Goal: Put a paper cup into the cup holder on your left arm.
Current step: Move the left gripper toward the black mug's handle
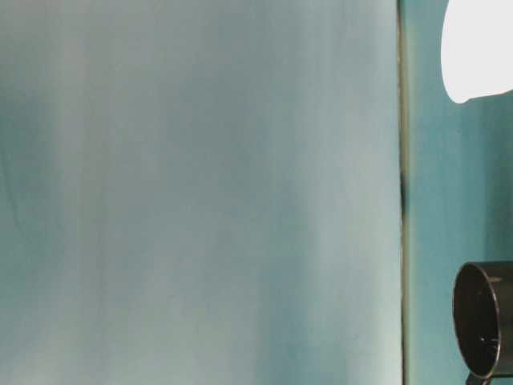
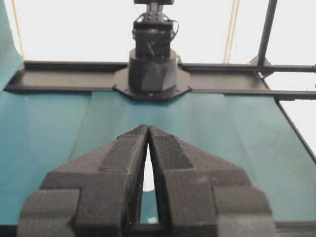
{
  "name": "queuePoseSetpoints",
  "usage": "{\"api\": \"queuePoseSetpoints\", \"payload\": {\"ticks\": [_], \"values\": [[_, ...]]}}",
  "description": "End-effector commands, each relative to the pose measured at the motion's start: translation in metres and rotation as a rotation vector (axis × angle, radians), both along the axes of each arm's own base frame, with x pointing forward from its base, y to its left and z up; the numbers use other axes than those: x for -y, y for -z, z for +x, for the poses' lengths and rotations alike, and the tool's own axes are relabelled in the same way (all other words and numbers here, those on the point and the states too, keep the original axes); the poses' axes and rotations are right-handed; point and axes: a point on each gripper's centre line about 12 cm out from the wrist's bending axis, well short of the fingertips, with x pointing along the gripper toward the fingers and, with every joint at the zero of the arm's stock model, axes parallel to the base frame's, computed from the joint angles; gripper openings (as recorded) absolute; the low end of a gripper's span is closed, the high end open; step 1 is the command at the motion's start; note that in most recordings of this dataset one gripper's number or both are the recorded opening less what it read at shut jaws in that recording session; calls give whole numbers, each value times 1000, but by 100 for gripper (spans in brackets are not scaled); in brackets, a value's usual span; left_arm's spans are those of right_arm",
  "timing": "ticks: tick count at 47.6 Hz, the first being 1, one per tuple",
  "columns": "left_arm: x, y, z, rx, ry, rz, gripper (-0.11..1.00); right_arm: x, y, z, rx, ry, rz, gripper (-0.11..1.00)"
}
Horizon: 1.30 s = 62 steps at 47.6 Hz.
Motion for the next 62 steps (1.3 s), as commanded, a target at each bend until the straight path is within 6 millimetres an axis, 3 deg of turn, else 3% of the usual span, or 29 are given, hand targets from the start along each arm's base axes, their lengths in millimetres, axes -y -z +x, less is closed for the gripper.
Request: {"api": "queuePoseSetpoints", "payload": {"ticks": [1, 7, 15, 32, 47, 62], "values": [[5, -2, 5, -23, 28, -14, 16, -2, -2, 4, -9, -9, 18, 16], [7, -1, 9, -85, 36, -40, 3, -1, 6, 10, -153, -3, 116, 1], [7, 7, 9, -162, 34, -47, 3, -4, 21, 13, -387, -4, 177, -4], [7, 73, 20, -599, 18, -41, 3, -6, 63, 23, -700, 36, 268, -4], [7, 105, 43, -763, 13, -38, 3, -6, 79, 35, -788, 52, 280, -4], [8, 119, 55, -835, 10, -39, 3, -6, 80, 35, -796, 54, 282, -4]]}}
